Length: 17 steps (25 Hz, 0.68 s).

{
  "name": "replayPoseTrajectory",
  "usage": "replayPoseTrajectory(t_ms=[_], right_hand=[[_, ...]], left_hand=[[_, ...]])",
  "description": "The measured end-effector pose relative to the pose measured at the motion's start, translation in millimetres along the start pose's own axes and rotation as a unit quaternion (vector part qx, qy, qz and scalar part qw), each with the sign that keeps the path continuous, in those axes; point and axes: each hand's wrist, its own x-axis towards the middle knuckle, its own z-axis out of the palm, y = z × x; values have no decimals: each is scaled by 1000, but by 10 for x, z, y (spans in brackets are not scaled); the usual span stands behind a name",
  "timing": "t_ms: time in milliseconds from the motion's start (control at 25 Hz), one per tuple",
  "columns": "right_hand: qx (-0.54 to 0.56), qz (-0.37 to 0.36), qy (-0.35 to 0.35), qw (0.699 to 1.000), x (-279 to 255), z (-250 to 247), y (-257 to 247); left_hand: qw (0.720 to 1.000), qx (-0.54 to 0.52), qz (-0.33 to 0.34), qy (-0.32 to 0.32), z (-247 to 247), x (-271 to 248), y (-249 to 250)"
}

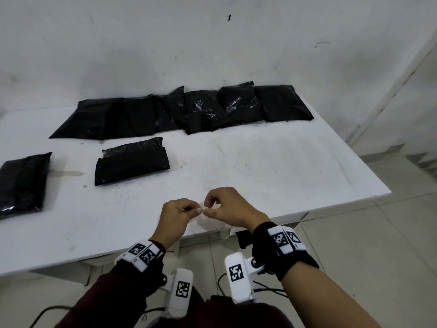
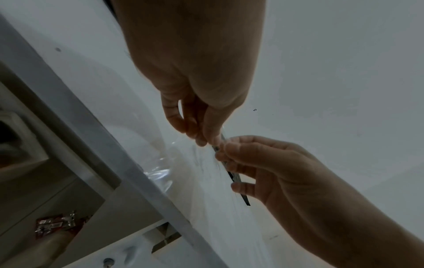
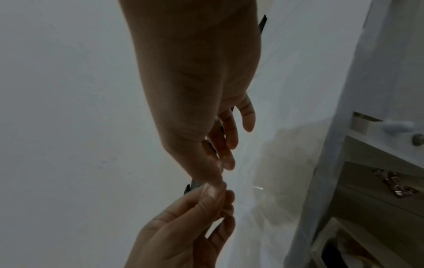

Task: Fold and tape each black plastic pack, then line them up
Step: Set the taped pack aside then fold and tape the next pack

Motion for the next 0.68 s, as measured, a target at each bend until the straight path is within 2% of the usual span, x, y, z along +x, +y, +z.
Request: replayPoseTrajectory(t_ms=[80,200,360,560,680], right_hand=[[-64,-21,-23,997,15,-26,-17],[-132,-54,-13,990,34,-4,-8],[-91,-76,6,993,17,-2,-15],[-35,-55,-40,997,-7,-78,-112],[-46,-53,-63,996,-10,-92,-164]], left_hand=[[1000,-2,2,6,2,-19,11],[1000,-9,10,8,1,-55,26],[999,-25,4,21,-13,-128,26],[999,-44,17,9,-60,-286,74],[999,-39,37,-5,-74,-334,105]])
